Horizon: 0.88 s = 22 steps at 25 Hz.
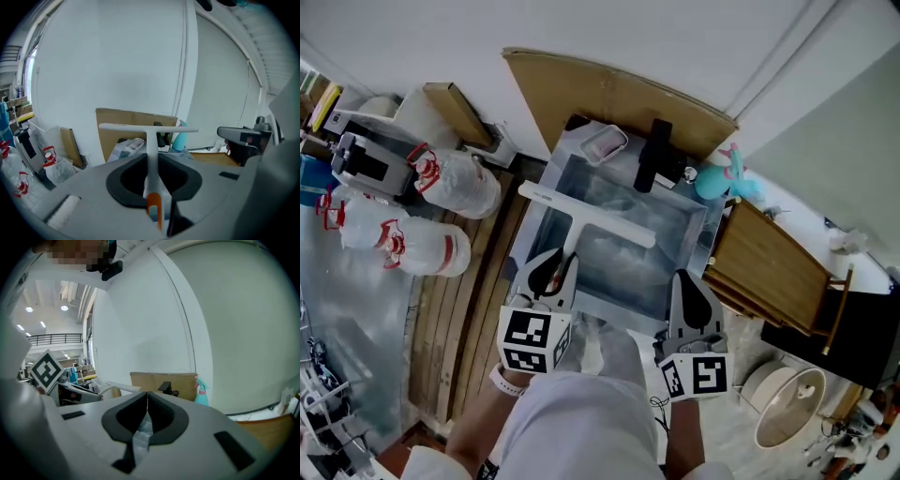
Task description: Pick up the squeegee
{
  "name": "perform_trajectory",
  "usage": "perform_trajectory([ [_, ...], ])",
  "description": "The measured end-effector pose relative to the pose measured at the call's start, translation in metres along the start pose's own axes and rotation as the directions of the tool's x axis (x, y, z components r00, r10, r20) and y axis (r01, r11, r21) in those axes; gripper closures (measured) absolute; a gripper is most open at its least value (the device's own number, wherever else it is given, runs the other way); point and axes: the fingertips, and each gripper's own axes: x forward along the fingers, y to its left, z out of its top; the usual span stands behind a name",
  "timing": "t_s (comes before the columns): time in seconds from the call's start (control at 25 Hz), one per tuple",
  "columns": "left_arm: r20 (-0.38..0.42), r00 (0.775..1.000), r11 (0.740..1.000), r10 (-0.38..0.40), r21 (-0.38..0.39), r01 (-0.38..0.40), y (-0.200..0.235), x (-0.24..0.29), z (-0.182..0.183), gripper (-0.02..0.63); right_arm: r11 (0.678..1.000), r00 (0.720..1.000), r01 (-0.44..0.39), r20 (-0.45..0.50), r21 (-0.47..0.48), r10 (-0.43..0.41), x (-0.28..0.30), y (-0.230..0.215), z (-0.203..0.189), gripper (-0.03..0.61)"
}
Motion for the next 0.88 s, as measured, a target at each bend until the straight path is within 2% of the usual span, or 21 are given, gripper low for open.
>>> perform_trajectory([
  [0.16,0.059,0.998,1.0,-0.013,0.012,0.012,-0.006,-0.035,0.01,0.546,1.0,1.0,0.012,0.011,-0.022,-0.012,-0.016,0.004,0.015,0.572],
  [0.56,0.133,0.991,0.999,-0.003,0.05,-0.004,-0.013,-0.09,0.014,0.546,0.997,0.998,0.012,0.059,-0.07,-0.008,-0.043,0.01,0.052,0.572],
  [0.88,0.166,0.985,0.999,0.04,0.019,-0.044,-0.005,-0.113,0.009,0.546,0.995,0.998,-0.002,0.064,-0.1,0.009,-0.054,0.018,0.055,0.572],
])
